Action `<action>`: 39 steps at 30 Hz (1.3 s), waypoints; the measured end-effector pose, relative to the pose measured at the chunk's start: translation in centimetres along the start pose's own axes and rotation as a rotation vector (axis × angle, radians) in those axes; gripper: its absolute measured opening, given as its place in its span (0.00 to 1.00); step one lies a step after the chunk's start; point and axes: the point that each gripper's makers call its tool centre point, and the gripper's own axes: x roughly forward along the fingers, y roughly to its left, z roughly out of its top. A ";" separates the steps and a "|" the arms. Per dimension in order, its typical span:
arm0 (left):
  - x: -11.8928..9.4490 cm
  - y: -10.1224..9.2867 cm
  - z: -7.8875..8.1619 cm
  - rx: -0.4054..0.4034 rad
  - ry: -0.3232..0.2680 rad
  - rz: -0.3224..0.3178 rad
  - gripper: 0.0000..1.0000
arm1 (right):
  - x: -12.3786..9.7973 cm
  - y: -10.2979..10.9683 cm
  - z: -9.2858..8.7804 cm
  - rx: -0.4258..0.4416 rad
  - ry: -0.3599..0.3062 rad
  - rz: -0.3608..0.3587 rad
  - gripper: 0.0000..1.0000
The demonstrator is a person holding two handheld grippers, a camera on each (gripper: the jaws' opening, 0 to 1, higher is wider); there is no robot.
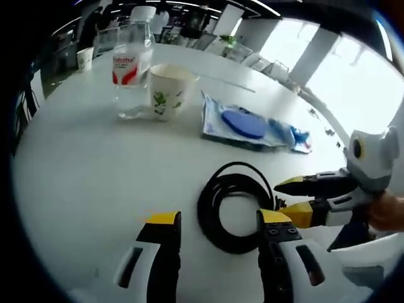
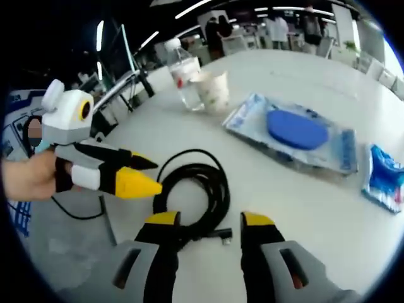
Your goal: Arrange the tabletop items into an orderly group along one side of the table until the central work area is clear of visible clutter.
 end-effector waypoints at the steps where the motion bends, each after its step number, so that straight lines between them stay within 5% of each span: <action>1: 0.0 -0.1 0.0 -0.006 0.000 -0.001 0.43 | 0.0 0.0 0.0 -0.002 -0.001 -0.001 0.34; 12: 0.5 0.2 -1.0 -0.062 0.027 -0.006 0.37 | 1.1 -0.1 -0.5 0.005 0.023 -0.002 0.25; 20: 0.6 0.8 -1.7 -0.064 0.078 0.055 0.08 | 1.2 -0.5 0.0 -0.001 0.030 -0.022 0.13; 23: 0.4 0.7 -1.3 -0.104 0.069 0.041 0.00 | 0.6 -0.8 0.5 0.040 0.020 -0.031 0.04; 24: 0.6 -0.7 -0.9 -0.133 0.053 -0.039 0.00 | 0.4 -0.7 0.8 0.074 0.001 -0.023 0.01; 25: 0.4 -0.1 -0.9 -0.137 0.060 0.000 0.00 | 0.2 -0.9 0.9 0.082 -0.001 -0.032 0.00; 39: 0.3 -4.3 2.6 -0.098 0.018 -0.110 0.00 | -4.2 -3.0 3.4 0.210 -0.128 -0.050 0.00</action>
